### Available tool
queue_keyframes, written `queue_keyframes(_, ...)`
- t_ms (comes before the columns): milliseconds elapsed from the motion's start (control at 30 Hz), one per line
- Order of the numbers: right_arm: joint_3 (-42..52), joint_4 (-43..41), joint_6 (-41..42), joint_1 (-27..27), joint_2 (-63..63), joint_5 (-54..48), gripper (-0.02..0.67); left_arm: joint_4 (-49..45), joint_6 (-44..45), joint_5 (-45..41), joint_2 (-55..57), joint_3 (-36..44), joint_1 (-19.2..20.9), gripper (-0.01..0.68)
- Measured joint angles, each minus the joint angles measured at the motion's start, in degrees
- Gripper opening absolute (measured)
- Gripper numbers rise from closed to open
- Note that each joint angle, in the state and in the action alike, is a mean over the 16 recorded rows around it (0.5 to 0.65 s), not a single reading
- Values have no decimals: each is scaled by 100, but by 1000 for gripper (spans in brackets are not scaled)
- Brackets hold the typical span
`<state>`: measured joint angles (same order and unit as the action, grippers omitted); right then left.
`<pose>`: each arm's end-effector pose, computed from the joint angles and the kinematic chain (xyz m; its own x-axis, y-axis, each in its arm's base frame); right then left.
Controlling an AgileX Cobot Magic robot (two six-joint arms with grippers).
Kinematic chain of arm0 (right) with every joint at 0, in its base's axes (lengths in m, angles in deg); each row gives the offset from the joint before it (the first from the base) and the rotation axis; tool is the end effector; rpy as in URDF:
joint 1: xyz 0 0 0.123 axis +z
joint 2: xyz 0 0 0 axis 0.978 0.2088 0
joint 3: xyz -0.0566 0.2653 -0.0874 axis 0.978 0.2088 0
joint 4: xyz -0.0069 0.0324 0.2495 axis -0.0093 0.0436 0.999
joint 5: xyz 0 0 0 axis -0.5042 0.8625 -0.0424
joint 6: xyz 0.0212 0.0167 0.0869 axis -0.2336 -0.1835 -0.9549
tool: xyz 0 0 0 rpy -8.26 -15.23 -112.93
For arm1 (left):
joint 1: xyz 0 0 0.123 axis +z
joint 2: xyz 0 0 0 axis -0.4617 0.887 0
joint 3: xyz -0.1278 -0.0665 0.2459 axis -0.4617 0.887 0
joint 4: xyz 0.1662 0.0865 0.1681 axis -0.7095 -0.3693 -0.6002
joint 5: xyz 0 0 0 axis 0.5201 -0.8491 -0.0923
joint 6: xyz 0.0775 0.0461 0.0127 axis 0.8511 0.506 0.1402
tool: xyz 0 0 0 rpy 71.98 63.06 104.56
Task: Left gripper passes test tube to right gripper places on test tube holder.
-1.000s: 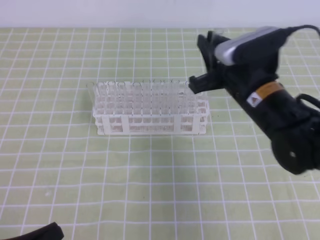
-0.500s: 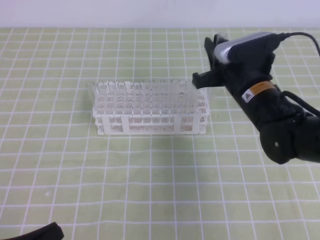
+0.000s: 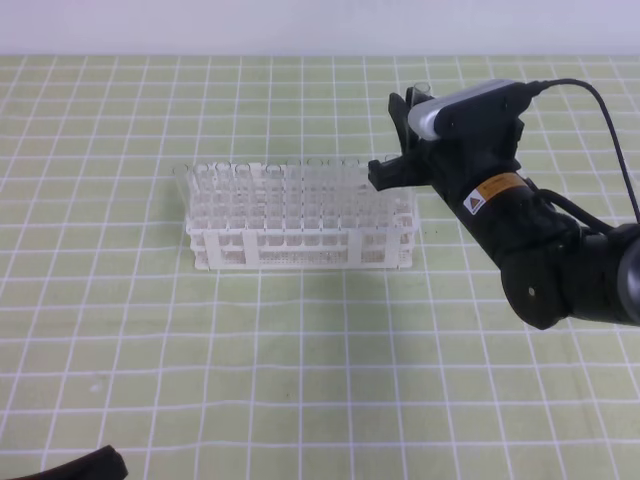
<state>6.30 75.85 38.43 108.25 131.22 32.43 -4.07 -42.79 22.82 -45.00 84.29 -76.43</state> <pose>0.3449 0.1959 0.2288 0.0535 0.0371 -0.9979 -0.4579 0.8890 0.0085 0.0446 -0.0484 0.1930 -0.2450 -0.0277 -0.9691 0.7059 0.6801 -0.1979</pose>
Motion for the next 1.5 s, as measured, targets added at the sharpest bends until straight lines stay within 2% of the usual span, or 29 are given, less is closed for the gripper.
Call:
queue_keyframes(733, -65, -97, -82, 0, 165, 98, 84, 1, 1, -128, -8, -15, 1, -3)
queue_keyframes(1500, -43, -193, -171, 0, -149, -469, 84, 1, 0, -126, -10, -15, 2, -3)
